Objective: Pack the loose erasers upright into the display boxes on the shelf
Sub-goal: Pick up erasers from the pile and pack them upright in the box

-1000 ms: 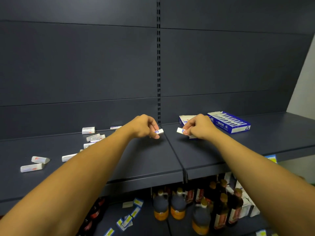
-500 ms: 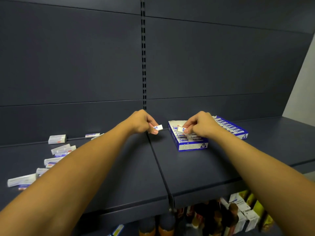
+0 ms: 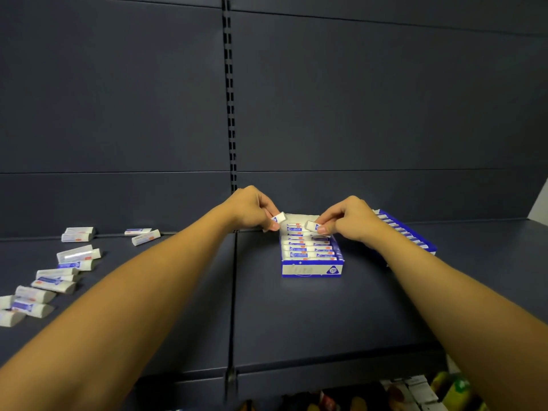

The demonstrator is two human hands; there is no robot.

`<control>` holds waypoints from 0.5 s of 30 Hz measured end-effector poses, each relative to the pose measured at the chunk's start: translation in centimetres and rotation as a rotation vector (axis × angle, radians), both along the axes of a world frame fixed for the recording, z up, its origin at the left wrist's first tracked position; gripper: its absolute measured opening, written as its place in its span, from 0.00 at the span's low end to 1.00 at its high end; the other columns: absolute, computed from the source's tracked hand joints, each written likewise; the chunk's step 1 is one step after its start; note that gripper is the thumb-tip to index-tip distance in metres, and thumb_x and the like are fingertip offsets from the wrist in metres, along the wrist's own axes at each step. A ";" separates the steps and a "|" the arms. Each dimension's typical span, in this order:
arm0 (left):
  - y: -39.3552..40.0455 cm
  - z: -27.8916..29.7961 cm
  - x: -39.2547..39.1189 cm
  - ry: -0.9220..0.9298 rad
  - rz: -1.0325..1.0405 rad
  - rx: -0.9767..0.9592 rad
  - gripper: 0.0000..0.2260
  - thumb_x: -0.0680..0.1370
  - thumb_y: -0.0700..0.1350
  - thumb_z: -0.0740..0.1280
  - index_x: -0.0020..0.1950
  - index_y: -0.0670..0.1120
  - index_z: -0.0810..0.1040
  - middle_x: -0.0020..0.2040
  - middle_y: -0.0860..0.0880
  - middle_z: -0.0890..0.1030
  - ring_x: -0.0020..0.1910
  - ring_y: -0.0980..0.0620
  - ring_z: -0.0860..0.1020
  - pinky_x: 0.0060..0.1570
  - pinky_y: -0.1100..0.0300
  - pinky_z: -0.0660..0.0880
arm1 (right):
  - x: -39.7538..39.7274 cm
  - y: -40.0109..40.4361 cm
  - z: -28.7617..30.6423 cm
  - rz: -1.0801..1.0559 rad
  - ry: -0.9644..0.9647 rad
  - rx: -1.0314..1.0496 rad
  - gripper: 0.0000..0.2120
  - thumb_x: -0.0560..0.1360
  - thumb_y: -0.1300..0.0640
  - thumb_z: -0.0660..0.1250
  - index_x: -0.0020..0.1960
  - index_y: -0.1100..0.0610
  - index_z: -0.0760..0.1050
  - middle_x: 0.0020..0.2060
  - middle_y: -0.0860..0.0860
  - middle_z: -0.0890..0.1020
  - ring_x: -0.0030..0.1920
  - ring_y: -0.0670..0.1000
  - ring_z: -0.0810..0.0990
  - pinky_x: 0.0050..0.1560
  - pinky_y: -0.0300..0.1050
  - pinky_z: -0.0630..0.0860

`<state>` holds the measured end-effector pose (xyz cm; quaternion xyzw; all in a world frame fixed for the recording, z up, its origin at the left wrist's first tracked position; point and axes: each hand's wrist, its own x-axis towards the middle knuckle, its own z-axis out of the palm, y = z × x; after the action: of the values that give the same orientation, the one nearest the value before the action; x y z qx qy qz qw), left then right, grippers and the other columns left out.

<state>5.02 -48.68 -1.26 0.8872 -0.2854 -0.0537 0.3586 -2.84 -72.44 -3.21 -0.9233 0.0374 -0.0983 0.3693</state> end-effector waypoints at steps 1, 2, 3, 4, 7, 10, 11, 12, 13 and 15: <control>-0.4 -0.1 0.0 0.013 0.010 -0.021 0.07 0.70 0.39 0.79 0.46 0.45 0.87 0.38 0.50 0.87 0.43 0.52 0.85 0.53 0.57 0.81 | 0.1 -0.5 -0.2 0.006 -0.001 0.016 0.07 0.72 0.59 0.77 0.50 0.52 0.86 0.45 0.46 0.85 0.49 0.46 0.81 0.47 0.41 0.78; -0.8 -0.3 0.1 0.029 0.021 -0.045 0.07 0.70 0.40 0.80 0.46 0.45 0.86 0.39 0.49 0.87 0.44 0.51 0.85 0.54 0.55 0.82 | 0.3 -0.9 -0.3 0.013 -0.002 0.029 0.07 0.72 0.59 0.77 0.49 0.52 0.86 0.45 0.46 0.84 0.49 0.46 0.81 0.46 0.40 0.77; -1.1 -0.4 0.1 0.049 0.031 -0.072 0.08 0.69 0.40 0.80 0.46 0.44 0.85 0.40 0.48 0.87 0.45 0.50 0.85 0.55 0.54 0.82 | 0.4 -1.3 -0.5 0.021 -0.003 0.040 0.07 0.72 0.59 0.76 0.49 0.51 0.85 0.45 0.46 0.84 0.49 0.45 0.81 0.44 0.39 0.77; -1.3 -0.6 0.1 0.079 0.043 -0.112 0.10 0.69 0.41 0.81 0.47 0.43 0.85 0.41 0.46 0.87 0.47 0.48 0.85 0.55 0.53 0.82 | 0.6 -1.6 -0.7 0.029 -0.006 0.051 0.06 0.72 0.59 0.76 0.49 0.51 0.85 0.44 0.45 0.84 0.49 0.45 0.81 0.43 0.39 0.77; -1.6 -1.4 0.1 0.177 0.068 -0.247 0.14 0.70 0.40 0.80 0.50 0.38 0.81 0.44 0.39 0.86 0.49 0.43 0.85 0.54 0.49 0.82 | 1.2 -2.1 -1.3 0.053 -0.017 0.097 0.06 0.71 0.57 0.78 0.46 0.49 0.85 0.43 0.45 0.86 0.49 0.46 0.82 0.45 0.40 0.79; -1.7 -2.4 0.1 0.190 0.065 -0.342 0.14 0.71 0.40 0.79 0.51 0.39 0.79 0.41 0.41 0.86 0.42 0.47 0.85 0.49 0.50 0.82 | 1.7 -2.2 -2.0 0.077 -0.006 0.114 0.05 0.70 0.57 0.79 0.45 0.50 0.86 0.41 0.45 0.87 0.48 0.46 0.84 0.48 0.44 0.81; -1.6 -2.7 0.2 0.194 0.061 -0.382 0.13 0.71 0.39 0.79 0.52 0.39 0.79 0.40 0.43 0.86 0.40 0.49 0.84 0.46 0.52 0.82 | 1.9 -2.1 -2.2 0.083 -0.001 0.117 0.05 0.70 0.57 0.79 0.45 0.50 0.86 0.40 0.45 0.87 0.48 0.46 0.84 0.47 0.44 0.81; -1.6 -3.1 0.2 0.195 0.055 -0.422 0.13 0.72 0.39 0.78 0.54 0.40 0.79 0.40 0.44 0.85 0.40 0.49 0.84 0.45 0.54 0.81 | 2.1 -2.1 -2.3 0.090 0.002 0.120 0.05 0.70 0.57 0.79 0.44 0.50 0.86 0.40 0.45 0.87 0.47 0.46 0.84 0.46 0.43 0.80; -1.5 -3.5 0.2 0.189 0.046 -0.457 0.13 0.73 0.38 0.77 0.55 0.41 0.80 0.41 0.44 0.85 0.41 0.49 0.84 0.44 0.54 0.81 | 2.2 -2.0 -2.4 0.096 0.005 0.124 0.05 0.70 0.57 0.79 0.43 0.50 0.86 0.40 0.45 0.87 0.47 0.46 0.84 0.45 0.42 0.79; -1.5 -4.3 0.2 0.171 0.034 -0.514 0.11 0.74 0.38 0.75 0.55 0.42 0.82 0.46 0.42 0.84 0.45 0.46 0.85 0.46 0.53 0.83 | 2.4 -1.8 -2.6 0.099 0.010 0.130 0.05 0.70 0.57 0.78 0.44 0.50 0.86 0.40 0.45 0.87 0.47 0.46 0.84 0.42 0.40 0.78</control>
<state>5.19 -50.16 -5.55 0.7640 -0.2433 -0.0480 0.5957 -0.48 -74.25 -5.81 -0.8985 -0.0003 -0.0726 0.4329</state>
